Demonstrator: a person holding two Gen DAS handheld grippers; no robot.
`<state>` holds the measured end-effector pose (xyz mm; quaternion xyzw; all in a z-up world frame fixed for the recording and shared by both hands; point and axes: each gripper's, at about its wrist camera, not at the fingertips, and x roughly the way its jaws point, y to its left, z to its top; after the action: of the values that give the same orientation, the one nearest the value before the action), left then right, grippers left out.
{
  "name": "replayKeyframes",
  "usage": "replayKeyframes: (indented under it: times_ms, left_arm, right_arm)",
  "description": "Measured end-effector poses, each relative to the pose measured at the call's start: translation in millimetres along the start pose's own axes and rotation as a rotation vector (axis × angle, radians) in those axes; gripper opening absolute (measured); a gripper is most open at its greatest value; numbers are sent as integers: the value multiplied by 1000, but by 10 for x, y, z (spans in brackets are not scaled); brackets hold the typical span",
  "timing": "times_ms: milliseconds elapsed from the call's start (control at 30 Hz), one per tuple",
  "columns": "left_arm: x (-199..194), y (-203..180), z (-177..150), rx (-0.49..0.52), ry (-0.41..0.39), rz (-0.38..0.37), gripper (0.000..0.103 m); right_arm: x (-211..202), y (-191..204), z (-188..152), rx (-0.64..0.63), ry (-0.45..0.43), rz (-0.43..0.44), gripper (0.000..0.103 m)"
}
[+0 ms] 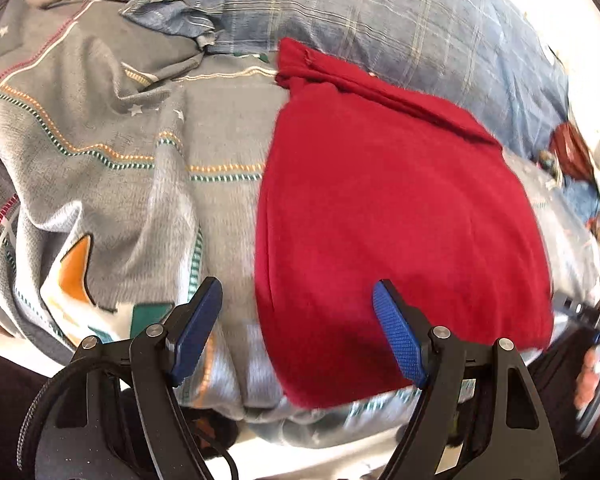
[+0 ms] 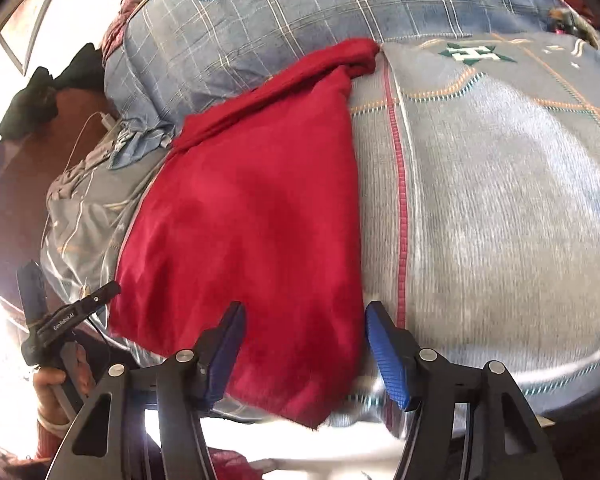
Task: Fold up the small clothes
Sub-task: 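Release the sweater edge and withdraw the right tool, then grasp the red sweater hem with both tools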
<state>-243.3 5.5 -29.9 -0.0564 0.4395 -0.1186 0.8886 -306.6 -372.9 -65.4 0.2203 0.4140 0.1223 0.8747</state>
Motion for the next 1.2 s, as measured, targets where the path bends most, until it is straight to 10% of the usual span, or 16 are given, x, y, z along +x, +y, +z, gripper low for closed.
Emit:
replayKeyframes:
  times_ms: [167,267,667,1200]
  left_arm:
    - [30,-92,-19,37,0,7,79]
    - [45,-79,-18,37,-2,6,79]
    - [-12,14,-34,-47,39,-176,79]
    - [50,22,66,-101,57,-281,79]
  right_arm:
    - [5,28,-50,-23,18,15,58]
    - [42,179,-51,-96,51,32,35]
    - [68,69,-112,-44,18,79,34]
    - [178,260,-117,-89,-47,154,74]
